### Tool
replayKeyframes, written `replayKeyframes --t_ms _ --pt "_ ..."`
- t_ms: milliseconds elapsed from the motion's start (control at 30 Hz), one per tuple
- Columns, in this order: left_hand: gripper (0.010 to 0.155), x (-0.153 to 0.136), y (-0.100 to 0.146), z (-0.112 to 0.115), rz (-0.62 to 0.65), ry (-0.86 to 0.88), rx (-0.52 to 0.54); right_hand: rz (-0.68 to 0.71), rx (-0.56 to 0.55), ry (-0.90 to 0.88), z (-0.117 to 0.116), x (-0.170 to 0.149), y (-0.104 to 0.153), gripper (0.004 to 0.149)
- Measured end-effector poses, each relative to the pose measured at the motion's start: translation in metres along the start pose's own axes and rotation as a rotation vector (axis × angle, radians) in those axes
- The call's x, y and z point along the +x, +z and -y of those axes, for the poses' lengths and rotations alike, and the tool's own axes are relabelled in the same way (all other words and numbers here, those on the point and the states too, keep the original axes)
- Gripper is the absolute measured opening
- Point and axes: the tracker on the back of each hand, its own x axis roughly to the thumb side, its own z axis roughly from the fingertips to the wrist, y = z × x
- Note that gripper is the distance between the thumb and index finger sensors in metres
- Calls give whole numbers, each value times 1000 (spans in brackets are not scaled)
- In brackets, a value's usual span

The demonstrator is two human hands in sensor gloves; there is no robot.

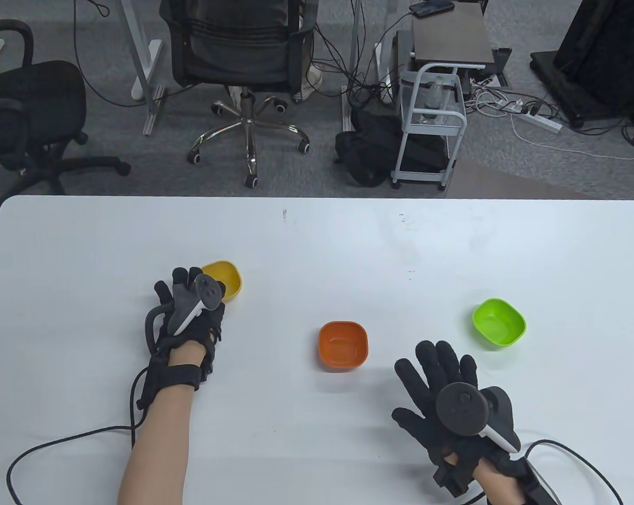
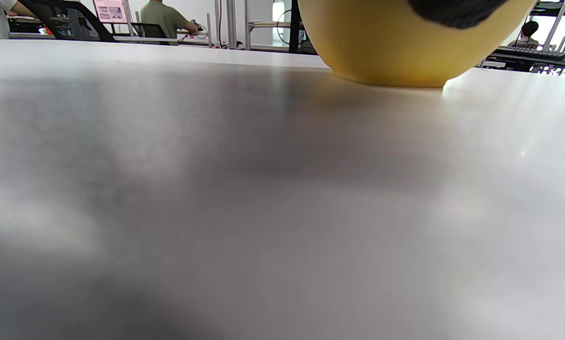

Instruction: Nest small dish into small dish

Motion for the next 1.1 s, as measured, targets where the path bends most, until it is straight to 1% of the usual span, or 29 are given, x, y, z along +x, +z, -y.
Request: replayKeyframes --t_ms 133,333,567,833,900,1100 --pt "47 1 0 0 3 9 5 -3 -1 -6 0 0 0 75" --pt "46 4 3 -5 28 33 81 -5 0 -2 0 0 0 75" --pt "46 14 8 -12 59 48 102 -8 -4 -8 1 0 1 75" --pt "46 36 21 -29 138 84 149 -6 -8 -8 2 -1 1 75" --pt "46 44 26 -33 176 86 174 -6 -9 -7 2 -1 1 75" --pt "46 65 41 -45 271 123 207 -7 -7 -8 2 -1 2 75"
